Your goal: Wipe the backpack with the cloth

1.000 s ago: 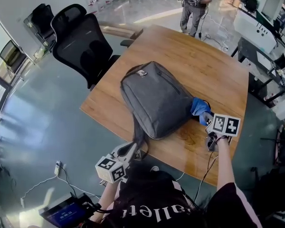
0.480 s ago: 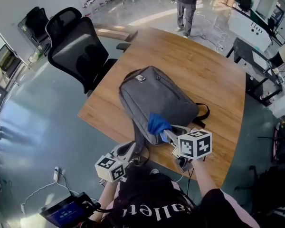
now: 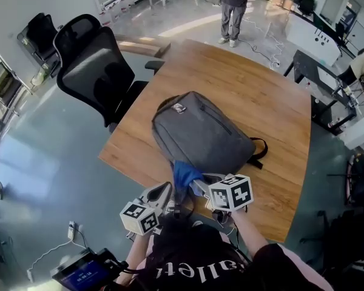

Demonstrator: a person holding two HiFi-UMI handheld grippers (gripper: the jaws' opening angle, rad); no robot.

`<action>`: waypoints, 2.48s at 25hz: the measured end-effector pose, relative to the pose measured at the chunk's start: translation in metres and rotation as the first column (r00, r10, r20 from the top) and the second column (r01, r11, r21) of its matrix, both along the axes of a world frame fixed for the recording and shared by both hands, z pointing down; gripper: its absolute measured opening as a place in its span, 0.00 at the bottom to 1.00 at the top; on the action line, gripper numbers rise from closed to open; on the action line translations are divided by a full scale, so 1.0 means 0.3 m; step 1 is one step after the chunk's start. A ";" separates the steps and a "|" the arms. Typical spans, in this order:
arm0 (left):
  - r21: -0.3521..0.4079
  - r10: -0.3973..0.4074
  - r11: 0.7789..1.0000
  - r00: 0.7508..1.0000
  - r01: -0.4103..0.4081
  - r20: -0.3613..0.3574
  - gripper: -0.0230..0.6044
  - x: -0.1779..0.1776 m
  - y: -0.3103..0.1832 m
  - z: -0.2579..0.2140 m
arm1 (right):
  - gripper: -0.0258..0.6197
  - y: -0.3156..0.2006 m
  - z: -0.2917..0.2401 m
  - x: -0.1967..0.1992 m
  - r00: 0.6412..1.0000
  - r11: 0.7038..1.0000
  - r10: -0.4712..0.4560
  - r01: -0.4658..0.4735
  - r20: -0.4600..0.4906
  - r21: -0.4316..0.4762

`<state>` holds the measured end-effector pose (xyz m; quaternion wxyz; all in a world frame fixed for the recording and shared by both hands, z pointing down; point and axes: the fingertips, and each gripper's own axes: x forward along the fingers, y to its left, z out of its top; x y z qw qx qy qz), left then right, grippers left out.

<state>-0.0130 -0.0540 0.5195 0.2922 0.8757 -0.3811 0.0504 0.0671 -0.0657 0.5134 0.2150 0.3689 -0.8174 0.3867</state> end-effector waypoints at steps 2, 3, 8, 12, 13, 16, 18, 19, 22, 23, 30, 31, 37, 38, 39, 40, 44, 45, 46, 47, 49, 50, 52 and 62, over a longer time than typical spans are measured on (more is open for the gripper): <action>0.003 0.006 1.000 1.000 -0.006 -0.005 0.04 0.006 -0.013 0.000 | 0.15 -0.012 0.000 0.025 1.000 1.000 0.015 -0.015 -0.002 0.000; 0.003 0.011 1.000 1.000 -0.011 -0.008 0.04 0.003 -0.026 0.000 | 0.15 -0.026 -0.001 0.035 1.000 1.000 0.024 -0.024 -0.005 0.002; 0.003 0.037 0.999 0.999 -0.037 -0.018 0.04 -0.027 -0.102 0.007 | 0.15 -0.137 -0.003 0.102 0.994 0.995 0.100 -0.099 -0.046 0.019; 0.002 0.049 0.999 0.999 -0.049 -0.023 0.04 -0.045 -0.137 -0.006 | 0.15 -0.209 -0.011 0.195 0.983 0.986 0.163 -0.161 -0.090 0.033; 0.001 0.052 0.999 0.998 -0.052 -0.024 0.04 -0.053 -0.150 -0.008 | 0.15 -0.234 -0.013 0.216 0.979 0.983 0.181 -0.178 -0.095 0.035; -0.003 0.058 0.998 0.998 -0.058 -0.024 0.04 -0.079 -0.191 0.000 | 0.15 -0.316 -0.005 0.292 0.965 0.972 0.234 -0.230 -0.118 0.043; -0.006 0.058 0.998 0.998 -0.058 -0.024 0.04 -0.072 -0.194 0.007 | 0.15 -0.349 0.004 0.377 0.953 0.965 0.262 -0.257 -0.155 0.051; -0.006 0.057 0.998 0.998 -0.057 -0.023 0.04 -0.065 -0.189 0.007 | 0.15 -0.358 0.005 0.423 0.946 0.962 0.273 -0.268 -0.173 0.055; -0.009 0.057 0.998 0.998 -0.057 -0.022 0.04 -0.074 -0.193 0.005 | 0.15 -0.400 0.004 0.518 0.928 0.951 0.309 -0.303 -0.209 0.063; -0.010 0.058 0.998 0.998 -0.058 -0.021 0.04 -0.080 -0.197 0.005 | 0.15 -0.416 0.005 0.543 0.921 0.947 0.322 -0.316 -0.217 0.065; -0.014 0.058 0.998 0.998 -0.058 -0.013 0.04 -0.020 -0.149 0.006 | 0.15 -0.432 0.045 0.788 0.882 0.928 0.366 -0.369 -0.296 0.049; -0.015 0.057 0.998 0.998 -0.057 -0.013 0.04 -0.023 -0.152 0.006 | 0.15 -0.439 0.051 0.804 0.878 0.926 0.370 -0.375 -0.303 0.043; -0.022 0.052 0.998 0.999 -0.052 -0.015 0.04 -0.103 -0.217 0.017 | 0.15 -0.514 0.047 0.761 0.868 0.920 0.382 -0.389 -0.318 0.043; -0.022 0.050 0.998 0.999 -0.051 -0.015 0.04 -0.107 -0.217 0.018 | 0.15 -0.514 0.033 0.748 0.871 0.923 0.378 -0.381 -0.315 0.053; -0.023 0.048 0.999 0.999 -0.048 -0.015 0.04 -0.110 -0.215 0.017 | 0.15 -0.513 0.012 0.730 0.876 0.927 0.371 -0.370 -0.308 0.065; -0.024 0.046 0.999 0.999 -0.046 -0.016 0.04 -0.114 -0.213 0.015 | 0.15 -0.513 -0.015 0.704 0.883 0.931 0.362 -0.356 -0.297 0.079; -0.024 0.039 0.999 0.999 -0.040 -0.020 0.04 -0.117 -0.205 0.017 | 0.15 -0.504 -0.124 0.540 0.929 0.954 0.292 -0.266 -0.228 0.139; -0.023 0.039 0.999 0.999 -0.039 -0.021 0.04 -0.104 -0.195 0.021 | 0.15 -0.489 -0.142 0.498 0.941 0.960 0.264 -0.235 -0.212 0.153; -0.021 0.039 0.999 0.999 -0.039 -0.023 0.04 -0.087 -0.182 0.023 | 0.15 -0.468 -0.158 0.456 0.953 0.966 0.232 -0.202 -0.195 0.164; -0.019 0.039 0.999 0.999 -0.039 -0.024 0.04 -0.073 -0.172 0.024 | 0.15 -0.447 -0.170 0.406 0.964 0.971 0.197 -0.168 -0.178 0.169; -0.017 0.041 0.999 0.999 -0.042 -0.027 0.04 -0.078 -0.181 0.024 | 0.15 -0.425 -0.181 0.269 0.981 0.981 0.122 -0.097 -0.150 0.167; -0.017 0.043 0.999 0.999 -0.043 -0.028 0.04 -0.094 -0.195 0.025 | 0.15 -0.419 -0.178 0.190 0.987 0.985 0.085 -0.062 -0.139 0.160; -0.017 0.045 0.999 0.998 -0.046 -0.031 0.04 -0.119 -0.211 0.030 | 0.15 -0.392 -0.156 0.046 0.993 0.991 0.018 -0.002 -0.117 0.137; -0.017 0.036 0.999 0.999 -0.036 -0.039 0.04 -0.119 -0.186 0.036 | 0.15 -0.202 0.020 -0.203 0.985 0.990 -0.141 0.141 -0.101 -0.013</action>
